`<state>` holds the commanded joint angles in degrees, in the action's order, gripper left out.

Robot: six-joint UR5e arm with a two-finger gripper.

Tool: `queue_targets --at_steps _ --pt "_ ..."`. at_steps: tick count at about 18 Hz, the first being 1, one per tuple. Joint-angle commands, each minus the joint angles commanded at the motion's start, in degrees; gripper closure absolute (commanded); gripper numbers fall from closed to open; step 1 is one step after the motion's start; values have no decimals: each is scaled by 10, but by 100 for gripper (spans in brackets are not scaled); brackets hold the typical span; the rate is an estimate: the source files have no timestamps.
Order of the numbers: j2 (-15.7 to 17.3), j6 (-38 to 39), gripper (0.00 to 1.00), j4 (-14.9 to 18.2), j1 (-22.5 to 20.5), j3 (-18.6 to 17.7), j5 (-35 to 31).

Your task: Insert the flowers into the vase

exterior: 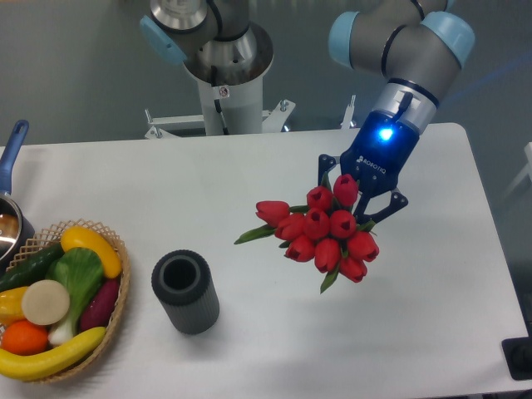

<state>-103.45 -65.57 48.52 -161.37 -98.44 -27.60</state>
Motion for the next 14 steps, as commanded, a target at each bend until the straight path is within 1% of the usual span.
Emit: queue_targets --at_steps 7,11,14 --pt "0 -4 67 -1 3 -4 0" --pt "0 -7 67 -2 7 3 -4" --pt "-1 -6 67 -12 6 4 -4"
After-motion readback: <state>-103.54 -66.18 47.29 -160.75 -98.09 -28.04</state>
